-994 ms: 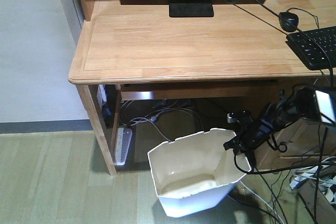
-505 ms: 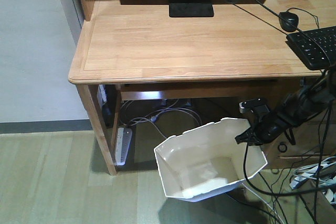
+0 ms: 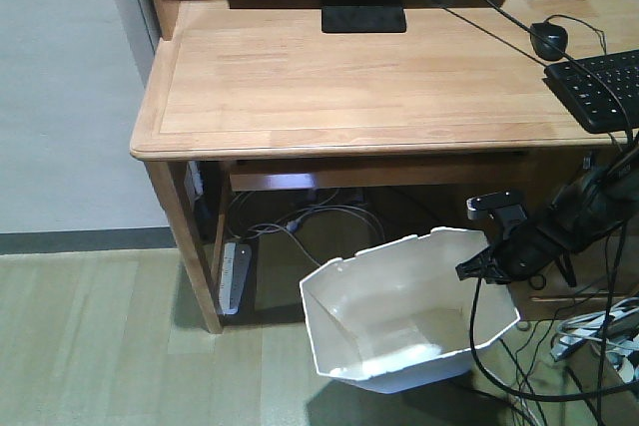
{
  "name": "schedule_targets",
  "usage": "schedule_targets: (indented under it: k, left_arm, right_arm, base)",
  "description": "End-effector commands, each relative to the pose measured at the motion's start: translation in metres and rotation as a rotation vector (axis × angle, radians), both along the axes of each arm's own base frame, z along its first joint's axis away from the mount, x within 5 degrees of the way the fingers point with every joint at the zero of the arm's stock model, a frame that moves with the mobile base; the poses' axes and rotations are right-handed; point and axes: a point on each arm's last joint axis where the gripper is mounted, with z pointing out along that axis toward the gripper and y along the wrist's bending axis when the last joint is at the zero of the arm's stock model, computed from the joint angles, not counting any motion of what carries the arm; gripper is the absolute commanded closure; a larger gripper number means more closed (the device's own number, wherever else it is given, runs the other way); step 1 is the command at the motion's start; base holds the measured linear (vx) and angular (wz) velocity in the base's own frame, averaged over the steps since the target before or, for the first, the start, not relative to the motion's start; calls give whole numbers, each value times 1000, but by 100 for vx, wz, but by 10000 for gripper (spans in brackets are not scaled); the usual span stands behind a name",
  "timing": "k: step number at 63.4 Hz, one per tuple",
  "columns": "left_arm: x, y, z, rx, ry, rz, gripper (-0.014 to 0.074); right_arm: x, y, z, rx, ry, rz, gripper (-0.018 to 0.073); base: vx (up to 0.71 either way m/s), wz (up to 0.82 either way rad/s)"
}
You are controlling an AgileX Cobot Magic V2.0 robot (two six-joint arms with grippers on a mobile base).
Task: Move trash bin to bedside with robot
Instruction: 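Close the right gripper on the bin rim nearest the robot, then lift the bin slightly with the right gripper, tilting it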
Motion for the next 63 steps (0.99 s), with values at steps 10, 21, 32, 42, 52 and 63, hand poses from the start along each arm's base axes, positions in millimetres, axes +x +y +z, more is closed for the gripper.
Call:
schedule_targets:
  k: [10, 21, 32, 42, 52, 63]
  left_arm:
    - [1, 2, -3, -14, -44, 17, 602]
    - [1, 2, -3, -14, -44, 17, 602]
    - [1, 2, -3, -14, -44, 17, 602]
    - [1, 2, -3, -14, -44, 17, 602]
    - [1, 2, -3, -14, -44, 17, 602]
    - [1, 2, -3, -14, -44, 17, 602]
  right_arm:
    - [15, 4, 46, 76, -69, -18, 562]
    - [16, 9, 60, 126, -75, -10, 562]
    - [16, 10, 57, 150, -64, -44, 562]
    - [16, 10, 56, 143, -70, -50, 562]
    - [17, 9, 56, 137, -77, -52, 562]
    - [17, 9, 56, 137, -77, -52, 562]
  base:
    - [0, 0]
    - [0, 0]
    - [0, 0]
    - [0, 0]
    - [0, 0]
    - [0, 0]
